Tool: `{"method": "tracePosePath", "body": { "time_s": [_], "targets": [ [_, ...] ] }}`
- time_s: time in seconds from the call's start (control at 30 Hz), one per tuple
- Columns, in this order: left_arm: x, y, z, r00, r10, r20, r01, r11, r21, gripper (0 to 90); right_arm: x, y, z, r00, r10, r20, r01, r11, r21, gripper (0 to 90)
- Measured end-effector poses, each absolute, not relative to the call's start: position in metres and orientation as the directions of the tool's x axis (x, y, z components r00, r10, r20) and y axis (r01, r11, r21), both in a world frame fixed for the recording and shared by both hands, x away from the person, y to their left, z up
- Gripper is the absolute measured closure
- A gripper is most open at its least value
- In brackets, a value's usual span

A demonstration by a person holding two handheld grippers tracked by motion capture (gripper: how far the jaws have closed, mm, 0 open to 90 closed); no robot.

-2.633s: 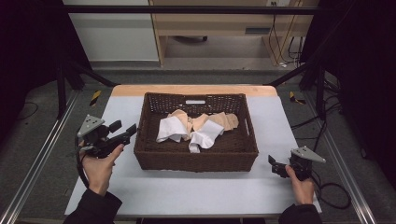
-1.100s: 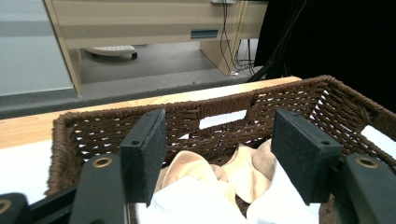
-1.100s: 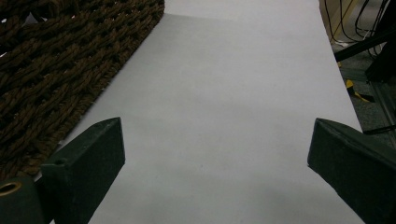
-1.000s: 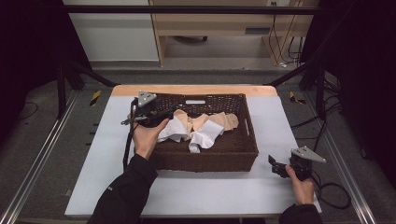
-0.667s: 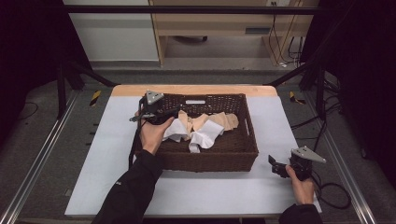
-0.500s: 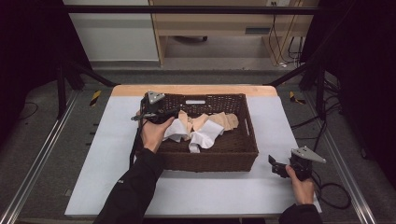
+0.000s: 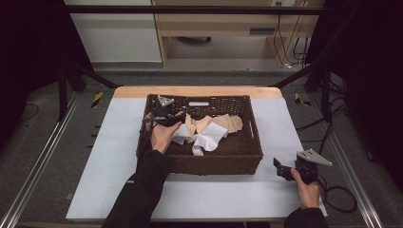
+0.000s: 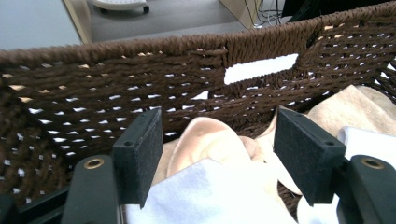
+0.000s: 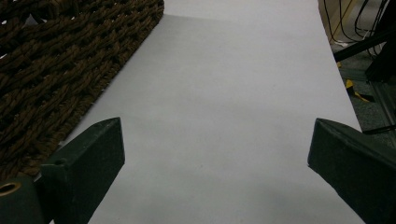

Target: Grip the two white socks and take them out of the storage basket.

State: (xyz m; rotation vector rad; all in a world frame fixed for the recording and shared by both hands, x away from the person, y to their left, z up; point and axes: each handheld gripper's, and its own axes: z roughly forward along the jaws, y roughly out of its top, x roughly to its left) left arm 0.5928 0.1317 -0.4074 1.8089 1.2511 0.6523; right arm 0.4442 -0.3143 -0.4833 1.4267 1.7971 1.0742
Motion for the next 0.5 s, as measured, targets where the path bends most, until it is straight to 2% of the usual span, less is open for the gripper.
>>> {"method": "tracePosePath", "body": {
  "time_s": [0.2, 0.33, 0.5],
  "targets": [
    [0.596, 0.132, -0.414, 0.370, 0.929, -0.017, 0.551, -0.204, 0.809, 30.3, 0.444, -0.314, -0.483, -0.244, 0.969, 0.026, 0.484, 0.099, 0.869, 4.1],
    [0.598, 0.131, -0.422, 0.387, 0.921, -0.038, 0.597, -0.219, 0.772, 26.2, 0.444, -0.314, -0.484, -0.245, 0.969, 0.026, 0.484, 0.099, 0.869, 4.2],
    [0.599, 0.129, -0.426, 0.396, 0.918, -0.023, 0.616, -0.246, 0.748, 25.8, 0.444, -0.314, -0.484, -0.245, 0.969, 0.026, 0.485, 0.099, 0.869, 4.1]
  ]
}}
